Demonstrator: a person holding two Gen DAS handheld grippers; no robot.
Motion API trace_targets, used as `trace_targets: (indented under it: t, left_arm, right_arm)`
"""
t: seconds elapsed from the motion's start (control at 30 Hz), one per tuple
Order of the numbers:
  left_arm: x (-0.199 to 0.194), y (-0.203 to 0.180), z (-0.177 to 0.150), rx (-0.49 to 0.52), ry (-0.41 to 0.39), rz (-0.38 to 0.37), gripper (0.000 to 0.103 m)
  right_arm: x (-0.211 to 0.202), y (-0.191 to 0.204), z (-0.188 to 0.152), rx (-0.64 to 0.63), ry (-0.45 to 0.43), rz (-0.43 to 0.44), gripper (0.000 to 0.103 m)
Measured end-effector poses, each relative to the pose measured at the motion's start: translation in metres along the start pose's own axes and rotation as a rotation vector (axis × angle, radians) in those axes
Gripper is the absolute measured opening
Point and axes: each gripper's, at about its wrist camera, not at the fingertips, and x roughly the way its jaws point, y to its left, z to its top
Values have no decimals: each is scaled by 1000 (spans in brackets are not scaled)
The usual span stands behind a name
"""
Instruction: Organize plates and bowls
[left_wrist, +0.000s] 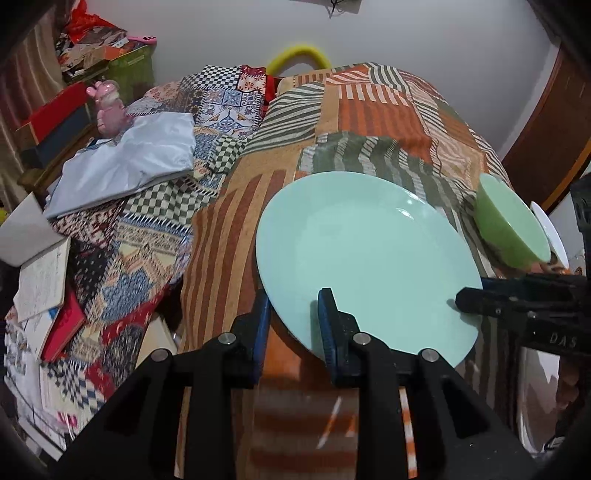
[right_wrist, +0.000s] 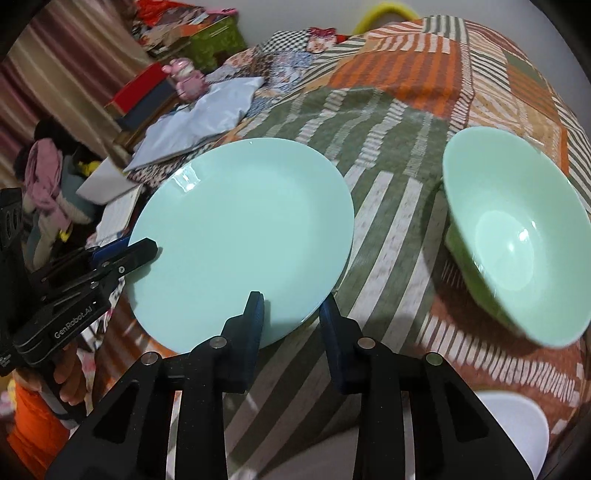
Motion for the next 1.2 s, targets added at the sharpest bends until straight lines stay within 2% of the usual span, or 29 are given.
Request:
trace_targets:
  t: [0.13, 0.3, 0.63, 0.73, 0.83, 1.2]
  left_arm:
    - [-21, 2, -25, -37, 8, -23, 26]
    - [-33, -4, -43, -33, 25, -38, 26]
    - [-12, 17, -24, -121, 34, -33, 26]
    - [-5, 15, -22, -107, 38, -40, 26]
    - [-1, 12, -20, -92, 30, -42, 26]
    - [-11, 5, -19, -41, 7, -30, 26]
  right_arm:
    - [-7, 3, -13, -43, 16, 27, 28]
    - [-10, -3, -16, -31, 2, 18, 29]
    - [2, -8, 3, -7, -36, 0, 29]
    - [13, -11, 3, 13, -6, 23, 29]
    - [18, -8, 3, 11, -15, 25, 29]
    - [6, -5, -3, -19, -45, 0, 24]
